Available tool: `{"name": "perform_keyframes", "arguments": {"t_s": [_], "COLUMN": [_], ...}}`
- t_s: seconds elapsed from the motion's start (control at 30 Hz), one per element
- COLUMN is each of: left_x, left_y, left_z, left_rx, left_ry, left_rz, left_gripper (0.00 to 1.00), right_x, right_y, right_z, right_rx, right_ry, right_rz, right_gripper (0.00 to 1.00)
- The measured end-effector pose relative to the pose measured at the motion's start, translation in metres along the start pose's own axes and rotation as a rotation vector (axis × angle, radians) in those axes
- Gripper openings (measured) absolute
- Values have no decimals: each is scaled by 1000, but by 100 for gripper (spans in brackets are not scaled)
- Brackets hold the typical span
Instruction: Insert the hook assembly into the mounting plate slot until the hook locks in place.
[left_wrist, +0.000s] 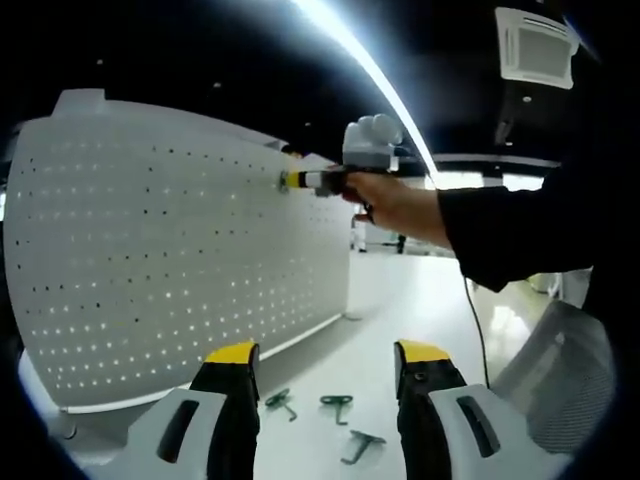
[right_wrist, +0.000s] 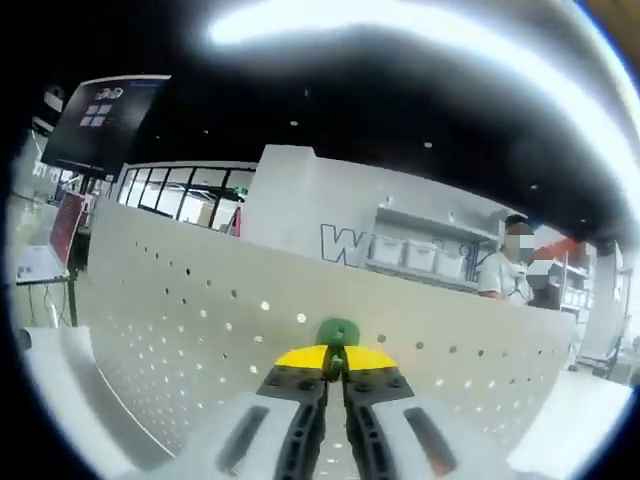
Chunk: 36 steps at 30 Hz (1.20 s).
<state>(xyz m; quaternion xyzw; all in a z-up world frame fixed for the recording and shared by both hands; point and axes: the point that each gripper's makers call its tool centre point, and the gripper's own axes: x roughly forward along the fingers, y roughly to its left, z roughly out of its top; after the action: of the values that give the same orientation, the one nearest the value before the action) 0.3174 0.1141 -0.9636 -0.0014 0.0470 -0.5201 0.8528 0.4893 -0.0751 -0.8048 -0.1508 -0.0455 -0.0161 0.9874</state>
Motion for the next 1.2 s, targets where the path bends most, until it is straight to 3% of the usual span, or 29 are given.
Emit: {"name": "perform_keyframes", "arguments": {"t_s": [0.2,0.4,0.57,1.2], "left_x": [0,0,0,1], "left_y": [0,-1,-1,-3], "left_z": [0,1,2,-2], "left_rx": [-2,-1,0,12], "left_ry": [0,-1,-4,10], "left_rz": [-2,-5,-5,-13], "left_gripper": [55,55,55,55], "right_x": [1,-1,-4,-29], "right_y": [1,-2,-8,1], "right_z": [-1,-3,-5,-13], "right_rx": [-114,-88,-40,45], "right_ry": [27,30,36,46], "right_rz": [-19,-15,-23,43], "right_gripper": [2,3,9,21]}}
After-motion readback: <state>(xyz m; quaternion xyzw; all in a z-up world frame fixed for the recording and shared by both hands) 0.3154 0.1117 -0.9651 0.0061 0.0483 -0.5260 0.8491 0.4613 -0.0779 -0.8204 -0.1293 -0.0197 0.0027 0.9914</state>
